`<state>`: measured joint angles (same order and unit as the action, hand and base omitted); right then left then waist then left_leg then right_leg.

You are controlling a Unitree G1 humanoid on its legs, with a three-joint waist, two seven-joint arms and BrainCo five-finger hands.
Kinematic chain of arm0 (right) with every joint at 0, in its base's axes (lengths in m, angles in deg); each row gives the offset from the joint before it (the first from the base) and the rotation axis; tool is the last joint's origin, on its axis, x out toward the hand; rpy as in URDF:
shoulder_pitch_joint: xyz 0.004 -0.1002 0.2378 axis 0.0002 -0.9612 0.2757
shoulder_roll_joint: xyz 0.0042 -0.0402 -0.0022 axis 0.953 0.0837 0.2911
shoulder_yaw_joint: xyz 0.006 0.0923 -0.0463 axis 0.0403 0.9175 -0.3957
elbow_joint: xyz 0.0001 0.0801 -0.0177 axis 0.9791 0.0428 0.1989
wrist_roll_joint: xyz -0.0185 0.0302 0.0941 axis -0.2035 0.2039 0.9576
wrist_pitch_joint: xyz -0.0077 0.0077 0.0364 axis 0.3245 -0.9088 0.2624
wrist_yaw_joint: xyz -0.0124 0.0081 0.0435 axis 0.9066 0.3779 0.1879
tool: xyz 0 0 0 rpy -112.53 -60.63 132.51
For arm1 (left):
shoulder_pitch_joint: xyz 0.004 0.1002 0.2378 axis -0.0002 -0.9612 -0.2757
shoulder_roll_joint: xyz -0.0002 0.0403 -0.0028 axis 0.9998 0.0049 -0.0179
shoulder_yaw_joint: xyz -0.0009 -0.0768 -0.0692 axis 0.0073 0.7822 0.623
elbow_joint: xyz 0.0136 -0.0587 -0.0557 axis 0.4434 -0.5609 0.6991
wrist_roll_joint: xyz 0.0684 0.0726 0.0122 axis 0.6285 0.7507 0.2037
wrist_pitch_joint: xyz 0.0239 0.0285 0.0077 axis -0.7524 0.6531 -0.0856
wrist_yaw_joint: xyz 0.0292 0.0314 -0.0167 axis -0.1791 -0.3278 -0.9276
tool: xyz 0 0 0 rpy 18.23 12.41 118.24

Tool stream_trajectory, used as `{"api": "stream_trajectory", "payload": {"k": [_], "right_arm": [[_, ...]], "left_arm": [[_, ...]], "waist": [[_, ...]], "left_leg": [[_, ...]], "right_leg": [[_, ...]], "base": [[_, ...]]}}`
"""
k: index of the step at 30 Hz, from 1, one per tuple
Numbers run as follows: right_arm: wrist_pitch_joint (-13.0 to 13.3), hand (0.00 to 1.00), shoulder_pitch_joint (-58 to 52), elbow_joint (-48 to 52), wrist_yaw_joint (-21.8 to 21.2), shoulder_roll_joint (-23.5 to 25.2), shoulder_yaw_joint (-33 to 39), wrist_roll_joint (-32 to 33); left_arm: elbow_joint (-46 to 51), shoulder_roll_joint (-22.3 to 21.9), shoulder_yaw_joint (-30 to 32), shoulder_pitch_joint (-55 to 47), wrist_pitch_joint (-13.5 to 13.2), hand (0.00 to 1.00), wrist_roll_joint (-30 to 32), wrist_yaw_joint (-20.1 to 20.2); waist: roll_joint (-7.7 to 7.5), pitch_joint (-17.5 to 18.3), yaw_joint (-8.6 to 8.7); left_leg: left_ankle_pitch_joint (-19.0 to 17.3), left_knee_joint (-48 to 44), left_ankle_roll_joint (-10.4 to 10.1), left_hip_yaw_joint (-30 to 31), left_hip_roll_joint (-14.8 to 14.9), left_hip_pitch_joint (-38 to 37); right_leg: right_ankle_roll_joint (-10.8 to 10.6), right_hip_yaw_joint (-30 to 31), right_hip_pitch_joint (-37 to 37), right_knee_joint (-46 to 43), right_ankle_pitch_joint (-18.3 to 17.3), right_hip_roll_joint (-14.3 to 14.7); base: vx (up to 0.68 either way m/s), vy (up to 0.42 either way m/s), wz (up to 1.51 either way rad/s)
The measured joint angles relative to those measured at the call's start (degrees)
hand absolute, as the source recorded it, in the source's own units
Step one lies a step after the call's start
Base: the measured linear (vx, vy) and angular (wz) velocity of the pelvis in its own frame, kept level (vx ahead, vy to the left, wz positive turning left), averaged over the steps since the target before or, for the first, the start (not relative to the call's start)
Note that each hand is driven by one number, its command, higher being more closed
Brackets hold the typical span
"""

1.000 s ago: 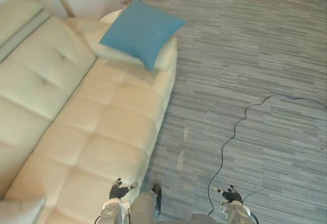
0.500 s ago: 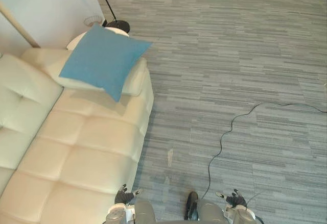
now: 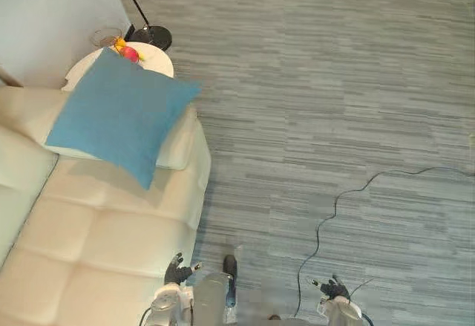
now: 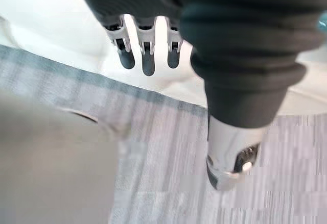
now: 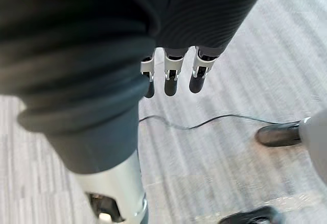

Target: Pick up cushions and gather them together orderly.

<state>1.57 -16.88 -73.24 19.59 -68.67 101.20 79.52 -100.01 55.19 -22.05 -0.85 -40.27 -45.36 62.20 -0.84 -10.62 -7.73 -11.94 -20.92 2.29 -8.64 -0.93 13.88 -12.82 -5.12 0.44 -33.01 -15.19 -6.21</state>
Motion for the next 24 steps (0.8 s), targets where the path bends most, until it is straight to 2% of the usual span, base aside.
{"api": "stream_trajectory", "payload": {"k": [1, 2, 3, 4, 5, 6, 8, 9, 11, 12, 13, 14, 15, 16, 17, 18, 19, 20, 22, 24], "right_arm": [[0.0, 0.00, -0.4, 0.0, -0.1, 0.0, -0.1, 0.0], [0.0, 0.00, -0.6, 0.1, -0.2, -0.1, -0.1, 0.0], [0.0, 0.00, -0.7, 0.1, -0.2, 0.0, -0.1, 0.0], [-0.1, 0.00, -0.9, 0.1, -0.3, -0.1, -0.1, 0.0], [0.0, 0.00, -0.9, 0.1, -0.3, -0.2, -0.1, 0.0], [0.1, 0.00, -0.7, 0.3, -0.3, -0.5, -0.2, -0.1], [0.1, 0.00, -0.6, 1.3, -0.3, -1.2, -0.6, -0.1], [0.1, 0.00, -1.0, 2.2, -0.3, -1.4, -0.6, -0.1], [0.1, 0.00, -2.0, 2.3, -0.3, -1.2, -0.6, 0.0], [0.1, 0.00, -2.0, 2.1, -0.3, -2.0, -0.4, 0.1], [0.1, 0.00, -1.8, 2.2, -0.3, -2.4, -0.4, 0.1], [0.5, 0.00, -1.7, 2.5, -0.3, -2.7, -0.3, 0.1], [0.6, 0.00, -1.7, 2.7, -0.3, -2.6, 0.4, 0.2], [0.5, 0.00, -2.1, 2.2, -0.3, -2.4, 0.8, 0.3], [0.2, 0.00, -2.4, 1.9, -0.3, -2.3, 0.8, 0.5], [0.2, 0.00, -3.2, 1.9, -0.3, -1.7, 0.7, 1.2], [0.2, 0.00, -3.4, 2.0, -0.3, -1.3, 0.7, 1.3], [0.4, 0.00, -3.2, 2.2, -0.3, -1.5, 0.7, 1.3], [0.5, 0.00, -2.8, 2.3, -0.3, -1.8, 0.7, 1.3], [0.5, 0.00, -2.9, 2.3, -0.2, -2.1, 0.8, 1.3]], "left_arm": [[-0.5, 0.1, -0.5, -0.1, 0.2, 0.00, -0.1, 0.0], [-0.6, 0.3, -0.8, -0.7, 0.2, 0.00, -0.2, 0.0], [-0.6, 0.6, -1.0, -0.8, 0.2, 0.00, -0.4, 0.0], [-0.5, 0.5, -1.0, -1.2, 0.2, 0.00, -0.8, 0.0], [-0.5, 0.5, -1.0, -1.1, 0.3, 0.00, -1.1, -0.2], [-0.5, 0.4, -1.0, -1.0, 0.2, 0.00, -1.3, -0.2], [-0.4, 0.1, -1.0, -0.4, 0.2, 0.00, -1.6, -0.3], [-0.5, 0.0, -1.0, -0.6, 0.2, 0.00, -1.5, -0.3], [-0.6, 0.2, -1.1, -1.3, 0.2, 0.00, -1.4, -0.3], [-2.1, -0.6, -0.7, -1.5, 0.3, 0.00, -1.2, -0.6], [-2.3, -1.0, -0.8, -1.9, 0.3, 0.00, -0.9, -0.5], [-2.3, -1.7, -0.9, -2.0, 0.1, 0.00, -0.5, -0.4], [-2.3, -1.9, -0.6, -1.6, 0.1, 0.00, 0.0, -0.4], [-2.4, -2.2, 0.5, -0.7, 0.1, 0.00, 0.2, -0.5], [-2.2, -2.2, 0.6, -0.7, 0.0, 0.00, 0.2, -0.4], [-2.0, -2.1, 0.5, -0.9, -0.2, 0.00, 0.1, -0.4], [-1.6, -1.9, 0.5, -1.0, -0.3, 0.00, 0.1, -0.4], [-1.3, -1.8, 0.1, -1.1, -0.4, 0.00, 0.1, -0.4], [-1.2, -1.8, -0.1, -1.1, -0.6, 0.00, 0.1, -0.4], [-1.4, -1.9, -0.7, -1.0, -0.9, 0.00, 0.1, -0.4]], "waist": [[-0.09, 0.0, 0.70], [-0.03, 0.0, 1.51], [-0.12, 0.0, 1.48], [0.16, -0.2, 1.58], [1.03, -0.7, 1.77], [1.76, -0.8, 1.83], [2.84, -1.3, 1.87], [2.96, -1.3, 2.71], [1.73, -1.1, 3.38], [3.40, -0.7, 3.62], [4.13, -0.1, 3.65], [4.18, 0.7, 4.45], [4.63, 0.6, 4.71], [4.88, 0.0, 4.57], [4.50, -0.3, 4.35], [4.62, -0.3, 4.02], [4.07, -0.4, 3.97], [4.07, -0.3, 3.94], [4.27, -0.2, 3.89], [4.86, 0.3, 3.82]], "left_leg": [[-1.8, -0.1, 0.3, 0.4, -0.3, -3.1], [-2.8, 0.3, 0.5, 1.6, -0.6, -6.1], [-2.9, 0.7, 0.5, 1.6, -0.7, -7.4], [-2.9, 2.8, 0.5, 3.0, -0.5, -10.9], [-2.9, 4.6, 0.5, 4.6, 0.6, -13.8], [-2.9, 5.0, 0.5, 5.6, 1.7, -14.9], [-2.9, 5.1, 0.5, 7.6, 3.8, -16.1], [-3.0, 5.1, 0.1, 9.9, 4.8, -17.1], [-4.6, 4.7, -3.1, 11.8, 4.6, -18.7], [-6.9, 4.3, -6.1, 14.5, 6.8, -20.6], [-6.4, 3.8, -6.8, 14.7, 7.7, -20.0], [-5.0, 1.0, -8.2, 15.5, 8.3, -18.2], [-4.1, -2.8, -9.0, 15.7, 9.2, -16.4], [-0.7, -13.5, -10.9, 15.3, 10.3, -11.5], [-0.5, -17.0, -10.6, 14.6, 11.2, -9.6], [-1.2, -23.0, -9.4, 10.9, 12.9, -7.2], [-2.0, -24.4, -8.5, 8.1, 13.4, -5.8], [-2.9, -22.5, -6.9, 3.8, 13.2, -3.8], [-2.8, -14.7, -6.6, 0.2, 11.8, -1.7], [2.3, -1.1, -6.0, -3.9, 9.7, -0.6]], "right_leg": [[-2.7, 0.2, 4.2, -12.2, 0.0, -1.2], [-1.8, -1.4, 6.6, -18.1, -0.5, -2.1], [-0.7, -2.3, 7.6, -19.2, -1.0, -2.6], [2.9, -4.7, 9.4, -18.8, -2.7, -3.1], [6.3, -7.4, 10.4, -14.2, -4.2, -2.5], [7.6, -8.6, 11.6, -8.6, -4.7, -1.5], [8.7, -7.5, 14.6, 1.7, -3.1, 0.5], [8.1, -4.4, 16.5, 11.4, 2.8, 1.5], [8.0, -1.0, 15.9, 20.3, 11.6, 1.0], [9.7, -1.8, 15.5, 17.7, 16.8, 1.9], [10.2, -2.7, 15.6, 16.9, 16.0, 2.3], [11.4, -4.9, 15.2, 16.2, 13.0, 2.3], [12.3, -6.8, 13.9, 16.6, 12.1, 2.5], [13.2, -9.7, 10.0, 18.6, 11.3, 2.8], [13.4, -10.5, 8.3, 19.8, 11.2, 3.0], [14.0, -12.3, 3.6, 22.6, 10.9, 3.5], [14.0, -13.4, 1.2, 24.4, 10.8, 3.5], [14.1, -14.6, -1.5, 27.3, 10.8, 3.3], [13.6, -16.2, -2.6, 29.2, 10.6, 3.0], [12.4, -18.4, -2.6, 29.4, 9.8, 2.9]], "base": [[0.68, 0.110, 0.25], [0.60, 0.058, 0.35], [0.41, 0.008, 0.39], [0.48, -0.068, 0.34], [0.45, -0.096, 0.42], [0.51, -0.161, 0.44], [0.39, -0.189, 0.59], [0.40, -0.237, 0.80], [0.43, -0.302, 0.83], [0.43, -0.327, 0.66], [0.49, -0.392, 0.76], [0.30, -0.245, 0.69], [0.37, -0.323, 1.08], [0.29, -0.256, 0.88], [0.39, -0.328, 0.94], [0.29, -0.242, 0.62], [0.30, -0.239, 0.69], [0.18, -0.114, 0.56], [0.14, -0.035, 0.45], [0.17, 0.069, 0.55]]}}
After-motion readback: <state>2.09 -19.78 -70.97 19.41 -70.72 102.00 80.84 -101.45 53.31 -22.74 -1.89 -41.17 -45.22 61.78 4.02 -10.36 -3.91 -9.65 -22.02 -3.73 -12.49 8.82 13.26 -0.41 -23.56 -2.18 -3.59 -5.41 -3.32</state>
